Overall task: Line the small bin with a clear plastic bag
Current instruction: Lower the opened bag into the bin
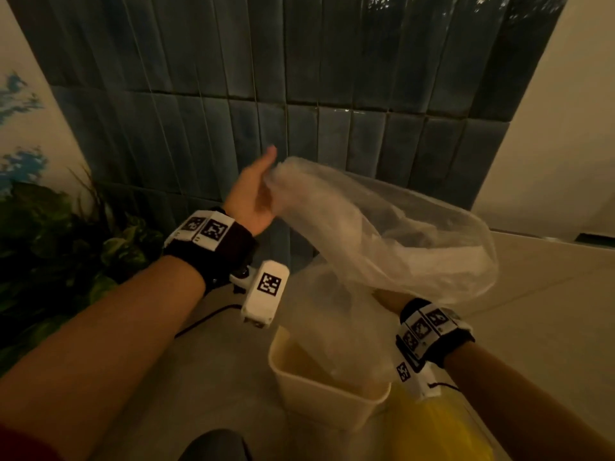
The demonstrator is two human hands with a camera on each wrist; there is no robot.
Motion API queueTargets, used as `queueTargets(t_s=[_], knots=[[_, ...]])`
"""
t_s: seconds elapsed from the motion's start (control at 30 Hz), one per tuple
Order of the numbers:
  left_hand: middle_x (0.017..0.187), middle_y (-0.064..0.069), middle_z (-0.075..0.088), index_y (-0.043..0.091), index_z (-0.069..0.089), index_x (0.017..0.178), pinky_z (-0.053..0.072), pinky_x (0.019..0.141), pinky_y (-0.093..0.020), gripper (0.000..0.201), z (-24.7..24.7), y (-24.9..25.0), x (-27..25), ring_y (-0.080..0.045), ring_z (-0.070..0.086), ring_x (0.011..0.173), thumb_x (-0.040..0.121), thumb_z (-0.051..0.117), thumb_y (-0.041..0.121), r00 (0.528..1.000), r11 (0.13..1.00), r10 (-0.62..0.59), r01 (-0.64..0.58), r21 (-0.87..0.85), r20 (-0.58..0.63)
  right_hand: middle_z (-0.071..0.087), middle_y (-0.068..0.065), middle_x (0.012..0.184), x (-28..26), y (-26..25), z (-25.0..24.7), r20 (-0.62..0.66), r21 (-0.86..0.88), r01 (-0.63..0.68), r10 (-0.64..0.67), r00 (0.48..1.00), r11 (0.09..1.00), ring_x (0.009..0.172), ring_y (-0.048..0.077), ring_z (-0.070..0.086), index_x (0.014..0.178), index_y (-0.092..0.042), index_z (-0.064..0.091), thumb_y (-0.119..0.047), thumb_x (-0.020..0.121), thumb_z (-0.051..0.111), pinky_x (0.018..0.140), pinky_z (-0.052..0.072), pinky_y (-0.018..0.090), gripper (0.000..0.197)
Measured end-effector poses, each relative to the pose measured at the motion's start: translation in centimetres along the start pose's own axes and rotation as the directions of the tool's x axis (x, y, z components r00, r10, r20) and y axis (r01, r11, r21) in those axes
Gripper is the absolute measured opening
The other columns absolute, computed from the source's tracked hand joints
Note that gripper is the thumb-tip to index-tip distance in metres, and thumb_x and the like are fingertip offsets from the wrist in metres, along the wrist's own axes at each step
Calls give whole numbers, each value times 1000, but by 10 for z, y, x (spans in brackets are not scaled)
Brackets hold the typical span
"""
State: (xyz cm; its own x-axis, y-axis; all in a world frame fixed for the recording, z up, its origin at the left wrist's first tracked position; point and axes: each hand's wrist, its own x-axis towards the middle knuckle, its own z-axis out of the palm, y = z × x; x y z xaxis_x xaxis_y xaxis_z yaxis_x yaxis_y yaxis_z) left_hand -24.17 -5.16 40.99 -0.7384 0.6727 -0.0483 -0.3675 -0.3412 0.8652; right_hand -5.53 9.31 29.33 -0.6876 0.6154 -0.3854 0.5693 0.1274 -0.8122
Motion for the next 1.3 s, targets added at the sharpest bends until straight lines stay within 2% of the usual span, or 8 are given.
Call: queueTargets(t_s=[0.1, 0.33, 0.5, 0.6, 0.7, 0.97, 1.1, 1.3], knots=[[108, -19, 60, 25, 27, 146, 52, 91, -51, 61, -21, -14, 2, -34, 63, 105, 91, 46, 46, 996, 956, -19, -7, -295, -84, 30, 13, 152, 10, 1, 16, 35, -70, 53, -50, 998, 996, 137, 31, 32, 143, -15, 31, -28, 97, 44, 115, 26, 42, 49], [144, 10, 25, 23, 6, 151, 32, 100, -12, 102, -73, -131, -14, -6, 27, 132, 76, 74, 8, 914, 647, -391, 194, 738, 103, 42, 21, 143, 36, 11, 29, 124, 9, 18, -19, 992, 1000, 129, 36, 42, 135, -2, 42, -14, 96, 45, 110, 34, 45, 41], [148, 13, 24, 40, -19, 145, 37, 101, -25, 132, -58, -183, -24, -8, 32, 134, 66, 82, 8, 871, 670, -476, 271, 691, 120, 56, 22, 127, 42, 7, 41, 61, 217, -24, 11, 998, 976, 103, 34, 58, 113, -6, 59, -14, 93, 49, 91, 46, 40, 24], [120, 8, 61, 34, 26, 143, 53, 83, -37, 79, -31, -184, -25, -15, 58, 108, 79, 72, 24, 927, 788, -334, 175, 590, 172, 58, 13, 123, 35, 1, 62, -40, 543, 168, -175, 984, 822, 116, 32, 53, 111, -12, 59, -19, 95, 43, 88, 47, 29, 23], [53, -2, 63, 20, 65, 70, 49, 49, -23, 22, -18, -179, -23, -15, 61, 48, 88, 54, 15, 965, 701, -239, 98, 707, 104, 63, 12, 96, 28, 0, 55, 99, 570, 101, -190, 977, 816, 87, 23, 62, 92, -7, 63, -11, 89, 53, 70, 55, 21, 12], [88, -22, 68, 4, 57, 104, 60, 69, -45, 17, -50, -177, 5, -35, 70, 74, 91, 50, 11, 960, 657, -220, 277, 701, -173, 28, -10, 149, 34, 55, 1, 134, -350, 368, -343, 930, 861, 140, 18, 21, 136, -45, 30, -61, 67, 68, 117, 21, 46, 80], [120, -7, 60, 21, 48, 127, 58, 80, -44, 34, -49, -181, -1, -31, 62, 107, 94, 50, 13, 929, 680, -360, 320, 660, -80, 25, -19, 148, 33, 85, 1, 199, -173, 285, -250, 948, 943, 135, 13, 31, 124, -70, 18, -60, 60, 75, 110, 35, 43, 86], [99, -10, 61, 25, 54, 111, 57, 75, -43, 27, -39, -219, -21, -31, 62, 85, 94, 47, 5, 863, 730, -504, 404, 551, 34, 65, 15, 101, 40, 91, 34, 276, -37, 242, -223, 935, 970, 85, 18, 62, 113, -18, 59, -5, 79, 67, 71, 57, 31, 37]])
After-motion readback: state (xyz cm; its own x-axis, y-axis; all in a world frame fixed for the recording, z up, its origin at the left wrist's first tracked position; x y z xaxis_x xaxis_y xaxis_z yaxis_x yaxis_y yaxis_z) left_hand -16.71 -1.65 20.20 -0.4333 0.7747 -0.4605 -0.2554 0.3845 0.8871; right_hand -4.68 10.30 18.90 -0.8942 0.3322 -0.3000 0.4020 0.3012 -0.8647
